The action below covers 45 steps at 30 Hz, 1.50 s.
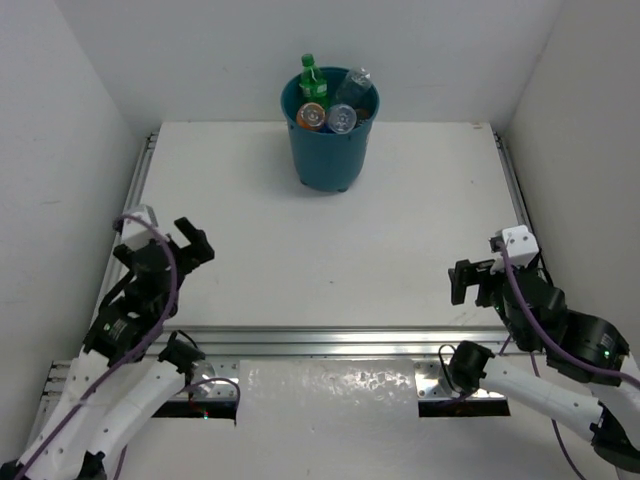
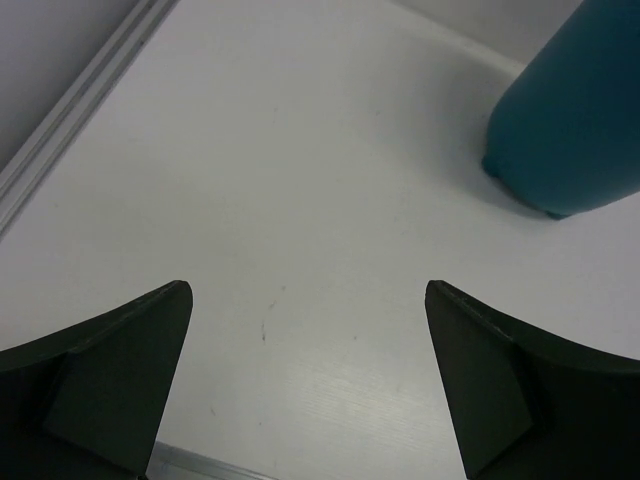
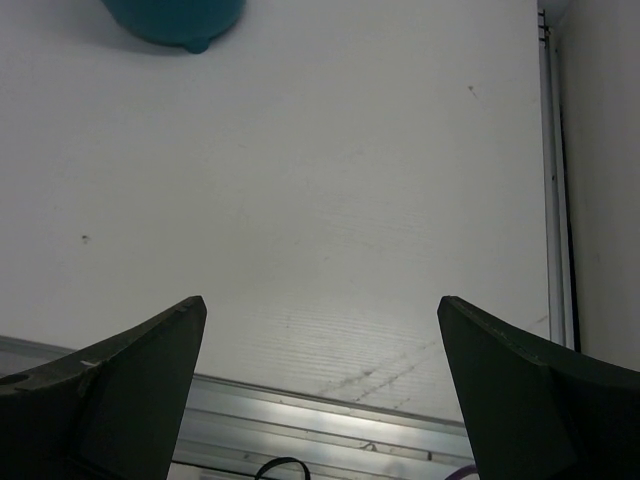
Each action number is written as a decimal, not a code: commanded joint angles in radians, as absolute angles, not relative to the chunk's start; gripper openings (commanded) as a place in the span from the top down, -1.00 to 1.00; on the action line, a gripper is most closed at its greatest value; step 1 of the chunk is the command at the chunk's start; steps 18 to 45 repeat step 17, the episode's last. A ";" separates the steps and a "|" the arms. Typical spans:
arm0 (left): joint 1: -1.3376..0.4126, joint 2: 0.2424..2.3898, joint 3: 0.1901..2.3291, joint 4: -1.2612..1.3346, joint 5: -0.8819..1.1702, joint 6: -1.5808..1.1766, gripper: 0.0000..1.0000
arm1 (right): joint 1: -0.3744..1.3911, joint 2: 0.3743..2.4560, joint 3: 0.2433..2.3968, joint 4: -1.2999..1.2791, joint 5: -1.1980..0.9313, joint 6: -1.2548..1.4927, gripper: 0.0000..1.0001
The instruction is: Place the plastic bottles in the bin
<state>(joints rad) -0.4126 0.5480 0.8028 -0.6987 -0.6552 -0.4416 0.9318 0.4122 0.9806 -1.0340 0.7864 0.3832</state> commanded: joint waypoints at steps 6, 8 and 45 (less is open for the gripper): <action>-0.413 0.408 0.779 -0.575 -0.649 -0.385 -0.99 | 0.934 0.420 0.887 -0.956 0.807 0.368 -0.98; -0.413 0.420 0.784 -0.583 -0.650 -0.388 -0.99 | 0.934 0.417 0.882 -0.948 0.805 0.367 -0.98; -0.413 0.428 0.781 -0.575 -0.646 -0.385 -0.99 | 0.934 0.429 0.880 -0.959 0.804 0.377 -0.98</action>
